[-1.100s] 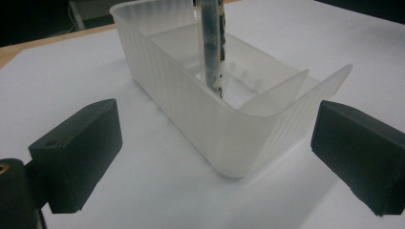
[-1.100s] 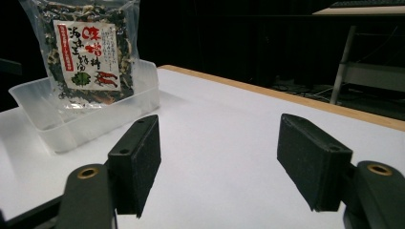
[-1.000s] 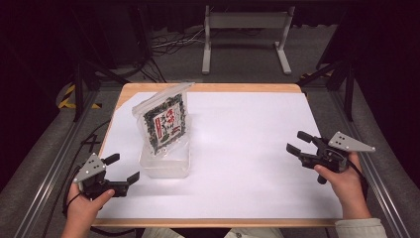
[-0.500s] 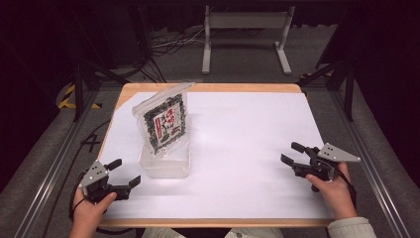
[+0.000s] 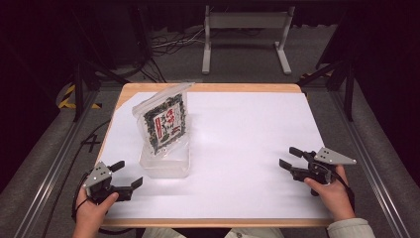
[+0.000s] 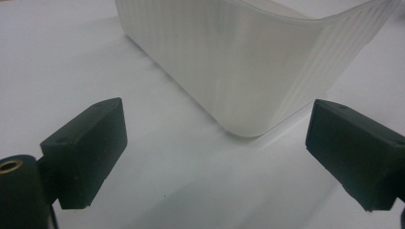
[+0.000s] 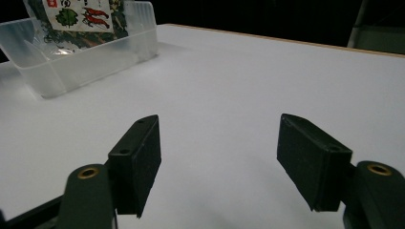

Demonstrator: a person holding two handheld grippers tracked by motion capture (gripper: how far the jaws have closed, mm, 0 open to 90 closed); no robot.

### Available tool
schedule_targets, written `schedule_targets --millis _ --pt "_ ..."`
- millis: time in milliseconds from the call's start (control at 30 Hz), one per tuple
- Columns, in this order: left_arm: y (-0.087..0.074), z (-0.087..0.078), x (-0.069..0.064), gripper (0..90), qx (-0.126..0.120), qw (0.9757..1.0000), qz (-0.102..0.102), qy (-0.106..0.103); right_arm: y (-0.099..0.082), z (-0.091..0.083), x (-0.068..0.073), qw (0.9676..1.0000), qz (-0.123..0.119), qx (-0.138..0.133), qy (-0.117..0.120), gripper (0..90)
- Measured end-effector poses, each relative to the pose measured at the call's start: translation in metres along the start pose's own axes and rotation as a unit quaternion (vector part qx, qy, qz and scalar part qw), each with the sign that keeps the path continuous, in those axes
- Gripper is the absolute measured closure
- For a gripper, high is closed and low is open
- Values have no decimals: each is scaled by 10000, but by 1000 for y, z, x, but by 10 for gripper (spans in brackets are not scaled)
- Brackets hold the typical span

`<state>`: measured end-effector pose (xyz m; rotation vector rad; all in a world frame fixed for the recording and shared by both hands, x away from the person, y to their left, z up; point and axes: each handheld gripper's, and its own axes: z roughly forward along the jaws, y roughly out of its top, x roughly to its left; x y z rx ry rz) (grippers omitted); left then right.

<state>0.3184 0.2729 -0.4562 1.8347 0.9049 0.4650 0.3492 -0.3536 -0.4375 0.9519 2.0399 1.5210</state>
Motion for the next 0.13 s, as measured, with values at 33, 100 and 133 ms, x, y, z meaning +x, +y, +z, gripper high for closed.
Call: schedule_targets --millis 33,100,133 --pt "0 0 0 76 -17 10000 -15 -3 0 0 0 10000 7 9 -1 321" --pt "0 0 0 64 -53 10000 -72 -1 0 1 1 10000 2 4 -5 320" --pt "0 0 0 59 -53 10000 -72 -1 0 1 1 10000 -1 1 -3 320"
